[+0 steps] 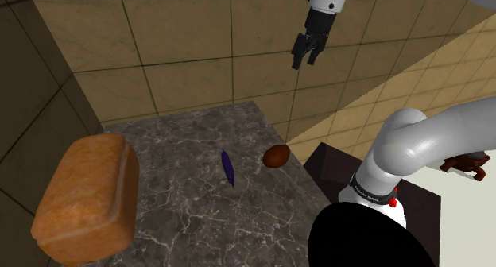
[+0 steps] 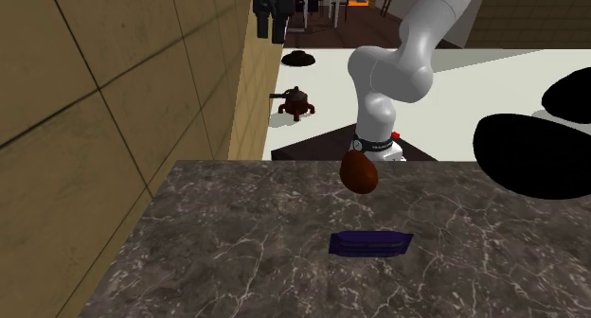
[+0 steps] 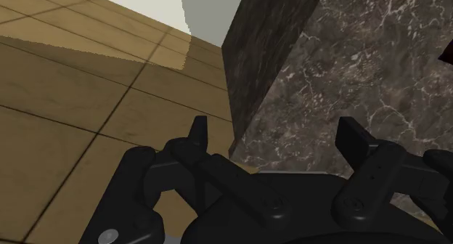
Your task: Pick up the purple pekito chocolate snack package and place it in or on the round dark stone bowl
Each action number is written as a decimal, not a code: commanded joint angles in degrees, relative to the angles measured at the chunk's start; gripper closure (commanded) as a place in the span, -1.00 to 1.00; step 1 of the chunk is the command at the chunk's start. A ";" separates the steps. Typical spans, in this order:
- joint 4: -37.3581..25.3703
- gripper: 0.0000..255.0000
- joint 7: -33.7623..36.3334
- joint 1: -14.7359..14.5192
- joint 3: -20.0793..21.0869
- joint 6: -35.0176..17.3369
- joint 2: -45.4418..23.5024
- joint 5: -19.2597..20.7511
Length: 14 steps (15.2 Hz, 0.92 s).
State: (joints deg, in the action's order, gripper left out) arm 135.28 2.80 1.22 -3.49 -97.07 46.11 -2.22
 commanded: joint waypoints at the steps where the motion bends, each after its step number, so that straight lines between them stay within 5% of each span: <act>1: 0.00 -1.00 0.00 0.00 0.00 0.00 0.00 0.00; 14: 4.68 -1.00 25.18 -2.75 18.41 -5.84 -5.52 -10.41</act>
State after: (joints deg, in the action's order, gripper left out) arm 139.82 25.68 -1.21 13.29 -102.26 41.36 -11.66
